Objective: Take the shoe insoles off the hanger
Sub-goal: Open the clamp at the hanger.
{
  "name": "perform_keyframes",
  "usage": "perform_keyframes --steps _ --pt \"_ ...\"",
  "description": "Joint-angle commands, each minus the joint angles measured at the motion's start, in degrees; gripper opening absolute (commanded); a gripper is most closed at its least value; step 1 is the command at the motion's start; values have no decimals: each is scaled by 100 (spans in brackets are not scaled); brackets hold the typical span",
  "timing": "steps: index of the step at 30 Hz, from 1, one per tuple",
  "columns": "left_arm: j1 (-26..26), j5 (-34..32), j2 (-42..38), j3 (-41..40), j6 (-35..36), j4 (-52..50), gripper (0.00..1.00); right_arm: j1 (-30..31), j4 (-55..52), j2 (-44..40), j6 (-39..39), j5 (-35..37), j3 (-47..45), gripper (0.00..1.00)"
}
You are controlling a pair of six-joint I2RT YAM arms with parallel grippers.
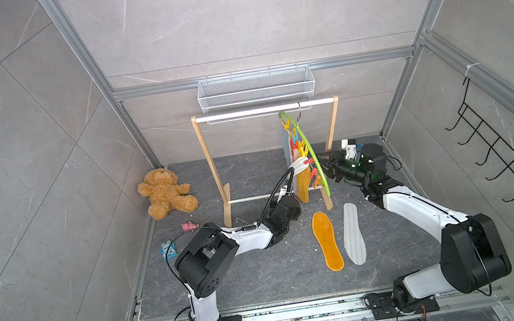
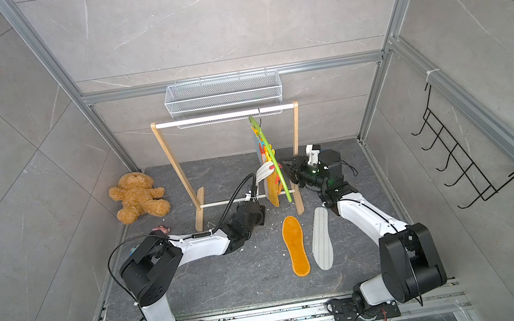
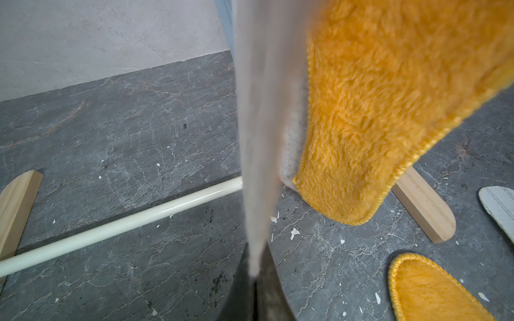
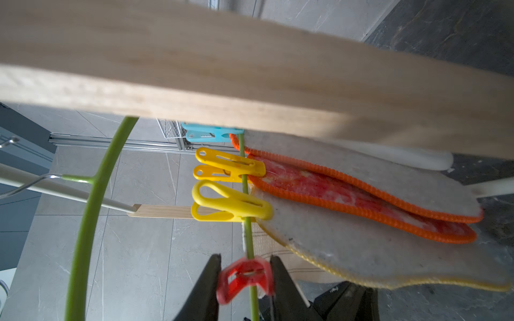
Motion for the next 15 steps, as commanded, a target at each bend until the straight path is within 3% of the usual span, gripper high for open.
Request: perform_keyframes --steps 1,15 --pt "20 -39 -72 -54 -140 234 0 46 60 43 -82 23 214 29" --pt "21 -365 -190 -369 -358 384 0 60 -61 56 -155 -21 219 24"
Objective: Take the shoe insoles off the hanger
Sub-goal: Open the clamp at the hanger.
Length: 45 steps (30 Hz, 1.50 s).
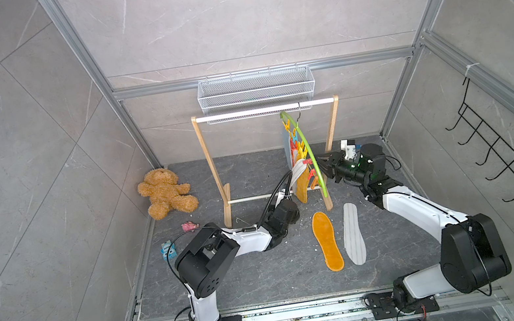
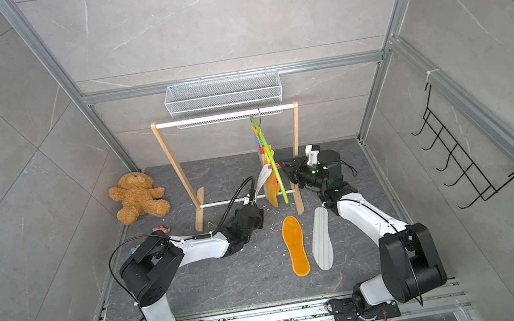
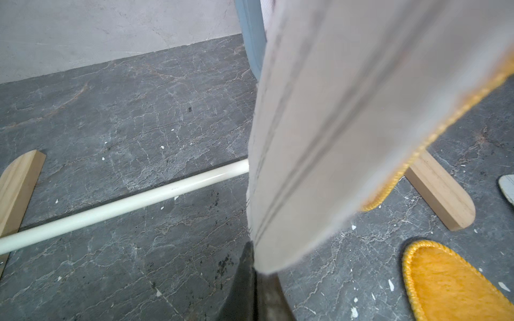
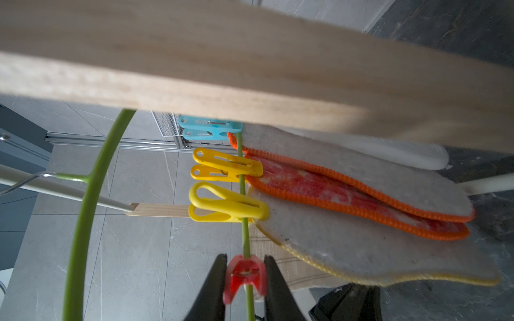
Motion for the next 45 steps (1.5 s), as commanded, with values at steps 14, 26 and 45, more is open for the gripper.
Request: perform_keyframes --steps 14,26,45 --pt "19 -461 -398 -377 -277 367 0 108 -110 65 -198 1 201 36" --pt "20 -540 -881 -616 -19 320 0 42 -979 -436 -827 278 225 79" --pt "20 -475 -2533 -919 1375 -104 0 -199 -3570 -1689 -2647 577 1252 87"
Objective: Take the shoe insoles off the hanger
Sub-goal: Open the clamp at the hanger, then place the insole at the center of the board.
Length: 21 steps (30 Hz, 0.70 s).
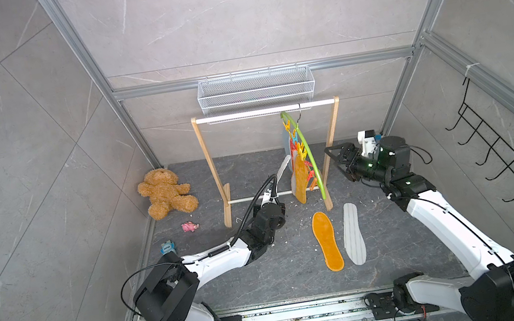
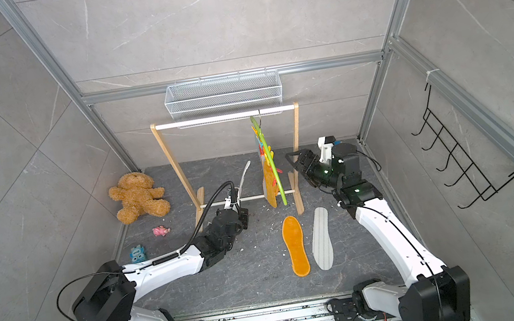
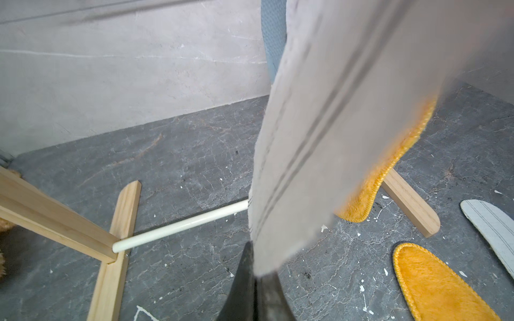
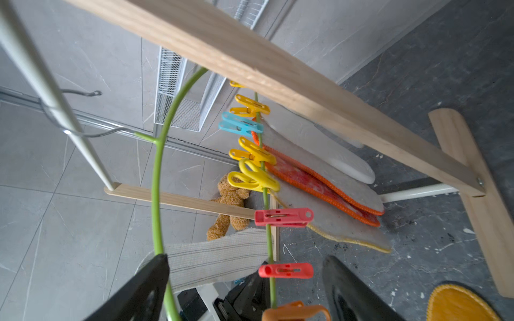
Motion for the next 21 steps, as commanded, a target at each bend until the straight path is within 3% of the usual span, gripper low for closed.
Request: perform_keyframes --steps 1,9,21 --pt "20 -67 -410 45 606 -39 0 -7 -785 -267 -711 76 496 87" --pt "20 246 -921 316 1614 -212 0 74 -1573 -207 -1237 -554 1445 85" --pt "20 1269 -1348 645 3663 -41 0 828 -2154 186 -1669 -992 2306 87"
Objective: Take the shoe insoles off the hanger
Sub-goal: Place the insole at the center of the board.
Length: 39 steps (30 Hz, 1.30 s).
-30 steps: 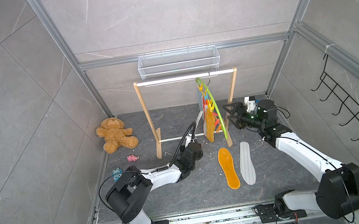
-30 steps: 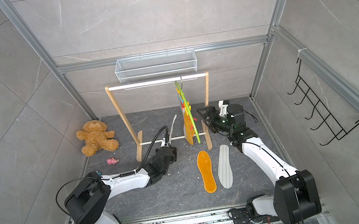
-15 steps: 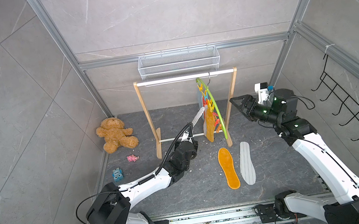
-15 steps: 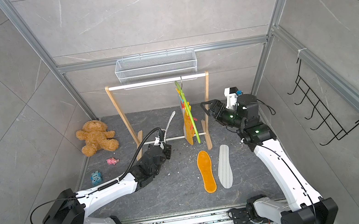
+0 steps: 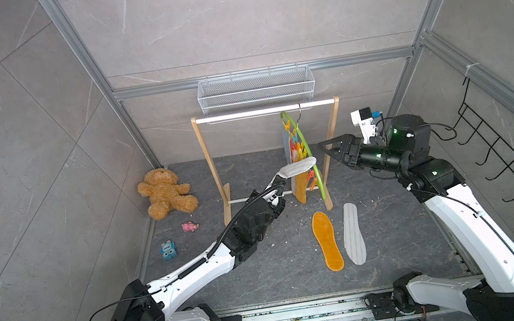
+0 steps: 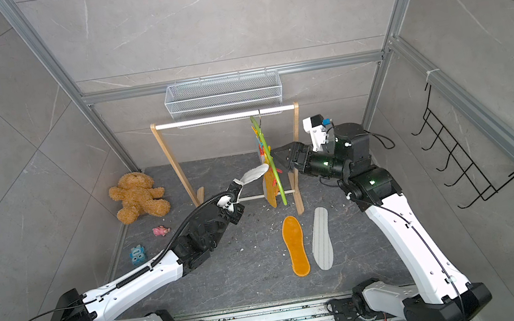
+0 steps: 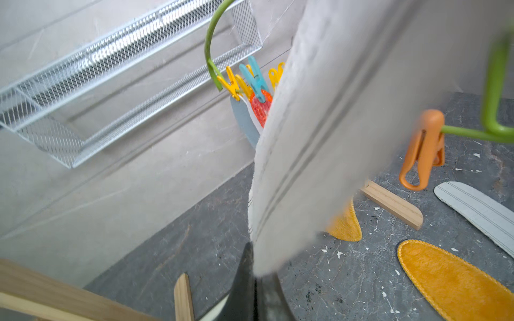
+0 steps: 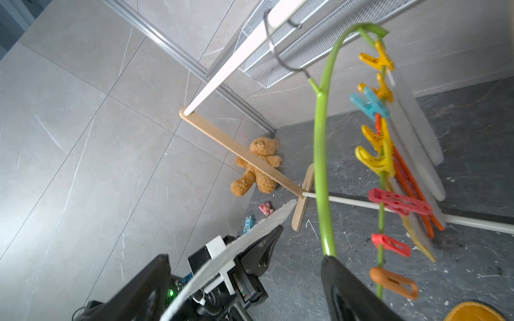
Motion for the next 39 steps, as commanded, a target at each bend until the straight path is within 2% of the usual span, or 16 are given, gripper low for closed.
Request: perform_keyframes --steps 1,4,12,34,39 --pt "20 303 -208 241 991 323 0 138 -317 120 -286 -198 254 86" --pt "20 427 -269 268 1511 418 0 178 -320 180 -307 -324 308 84" --pt "20 532 -145 73 2700 1537 0 377 -332 333 -313 -669 297 72" --pt "20 709 -15 344 2863 1885 0 596 -517 158 -465 -613 -207 22" --pt "29 643 -33 348 2798 1838 0 597 -421 152 -379 -622 -249 5"
